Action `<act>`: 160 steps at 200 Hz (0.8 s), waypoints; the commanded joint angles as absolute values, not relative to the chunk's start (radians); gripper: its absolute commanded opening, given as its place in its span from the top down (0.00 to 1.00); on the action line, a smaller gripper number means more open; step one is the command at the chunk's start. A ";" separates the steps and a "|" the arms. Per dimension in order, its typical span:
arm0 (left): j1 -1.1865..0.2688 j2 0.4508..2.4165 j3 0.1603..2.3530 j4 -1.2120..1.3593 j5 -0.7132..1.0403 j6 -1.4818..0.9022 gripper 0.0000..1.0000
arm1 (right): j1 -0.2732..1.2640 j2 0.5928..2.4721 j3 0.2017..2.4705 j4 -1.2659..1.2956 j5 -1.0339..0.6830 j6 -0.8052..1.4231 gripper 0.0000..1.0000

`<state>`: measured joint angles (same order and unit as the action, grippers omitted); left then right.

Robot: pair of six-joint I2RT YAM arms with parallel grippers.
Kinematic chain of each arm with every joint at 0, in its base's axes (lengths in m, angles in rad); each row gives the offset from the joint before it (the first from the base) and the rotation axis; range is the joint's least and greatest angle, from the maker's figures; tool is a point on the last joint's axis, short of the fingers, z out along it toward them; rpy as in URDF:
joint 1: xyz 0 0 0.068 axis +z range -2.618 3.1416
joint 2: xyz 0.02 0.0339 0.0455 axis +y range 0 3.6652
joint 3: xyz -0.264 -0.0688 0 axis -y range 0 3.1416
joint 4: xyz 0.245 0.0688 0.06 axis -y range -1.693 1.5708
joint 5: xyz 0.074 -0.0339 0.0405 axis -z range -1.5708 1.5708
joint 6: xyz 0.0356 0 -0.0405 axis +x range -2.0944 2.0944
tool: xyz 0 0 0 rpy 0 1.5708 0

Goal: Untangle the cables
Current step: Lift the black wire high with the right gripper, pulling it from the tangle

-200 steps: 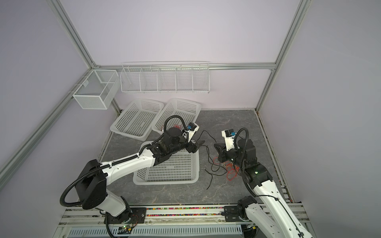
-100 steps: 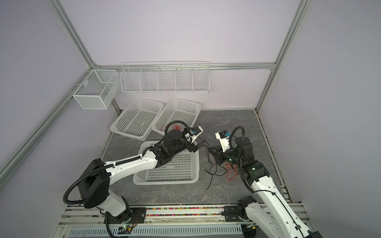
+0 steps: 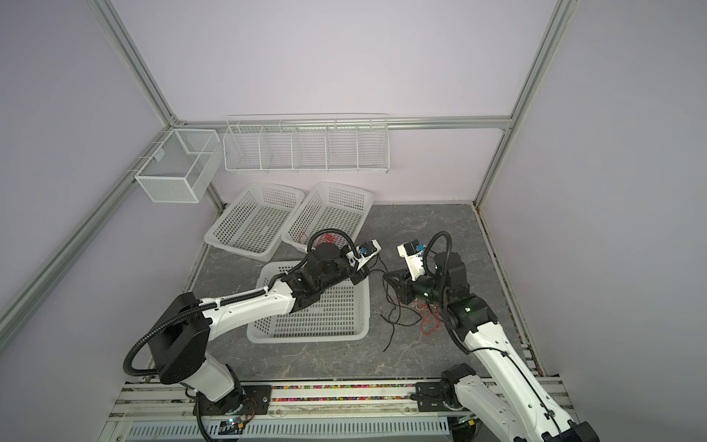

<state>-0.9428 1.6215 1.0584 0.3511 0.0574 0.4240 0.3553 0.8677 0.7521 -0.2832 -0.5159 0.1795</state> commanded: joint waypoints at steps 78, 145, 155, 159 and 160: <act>-0.945 1.560 1.007 0.387 0.038 0.411 1.00 | 0.363 0.899 0.851 -0.256 -0.483 0.186 0.90; -0.945 1.383 0.872 0.427 -0.173 0.286 1.00 | 0.398 0.994 1.156 -0.305 -0.531 0.185 0.92; -0.943 1.347 0.853 0.417 -0.212 0.273 1.00 | 0.424 1.020 1.199 -0.298 -0.555 0.182 0.92; -0.943 1.335 0.846 0.412 -0.227 0.268 0.99 | 0.437 1.031 1.216 -0.294 -0.559 0.182 0.92; -0.943 1.333 0.844 0.411 -0.230 0.266 0.98 | 0.440 1.033 1.221 -0.293 -0.560 0.181 0.92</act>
<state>-0.9428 1.3991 0.8814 0.3954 -0.1104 0.3195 0.3904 0.9787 1.1427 -0.3004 -0.5030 0.1864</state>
